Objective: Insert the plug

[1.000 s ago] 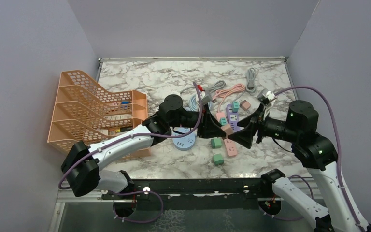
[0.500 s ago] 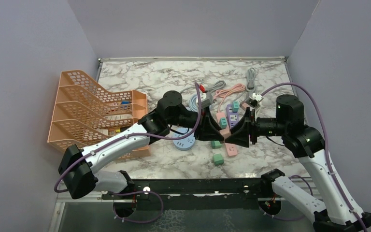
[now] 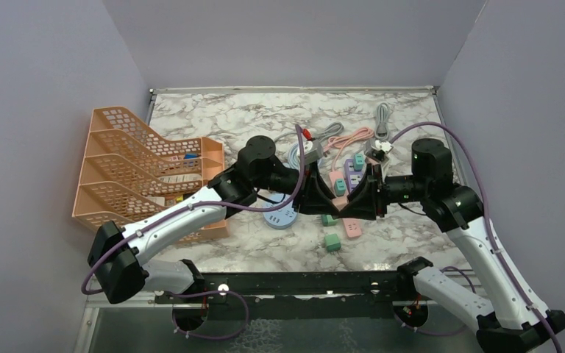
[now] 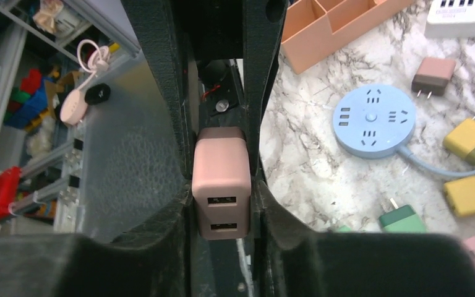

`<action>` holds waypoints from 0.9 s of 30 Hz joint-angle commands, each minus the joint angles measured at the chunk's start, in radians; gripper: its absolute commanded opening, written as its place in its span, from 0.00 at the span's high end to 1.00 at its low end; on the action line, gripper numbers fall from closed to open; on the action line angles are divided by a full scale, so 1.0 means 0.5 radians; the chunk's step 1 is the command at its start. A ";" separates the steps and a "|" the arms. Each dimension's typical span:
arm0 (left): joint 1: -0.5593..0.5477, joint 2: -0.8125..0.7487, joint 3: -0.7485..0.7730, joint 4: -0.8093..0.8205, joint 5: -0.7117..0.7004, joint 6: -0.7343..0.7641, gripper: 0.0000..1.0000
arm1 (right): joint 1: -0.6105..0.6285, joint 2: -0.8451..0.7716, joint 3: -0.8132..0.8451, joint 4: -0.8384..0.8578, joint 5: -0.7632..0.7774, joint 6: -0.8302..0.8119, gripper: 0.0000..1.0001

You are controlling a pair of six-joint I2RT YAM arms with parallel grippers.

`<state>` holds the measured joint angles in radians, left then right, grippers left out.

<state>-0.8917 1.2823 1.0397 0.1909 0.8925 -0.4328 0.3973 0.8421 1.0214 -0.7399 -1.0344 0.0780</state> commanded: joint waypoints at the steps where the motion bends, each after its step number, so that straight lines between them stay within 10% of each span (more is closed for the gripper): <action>1: -0.002 -0.077 0.030 0.005 0.003 0.031 0.93 | 0.001 0.046 -0.012 0.066 -0.072 -0.042 0.86; 11: -0.002 -0.331 -0.225 -0.133 -0.888 0.109 0.28 | 0.003 0.040 -0.077 0.114 0.467 0.134 0.99; 20: -0.002 -0.687 -0.673 -0.356 -1.899 -0.186 0.22 | 0.002 0.045 -0.368 0.100 1.122 0.360 0.99; 27: -0.003 -0.918 -1.025 -0.386 -1.988 -0.393 0.14 | 0.001 0.267 -0.356 0.016 1.614 0.523 0.99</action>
<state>-0.8913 0.8845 0.5900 0.0174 -0.0078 -0.5488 0.3981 0.9211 0.8150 -0.7242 -0.4347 0.2726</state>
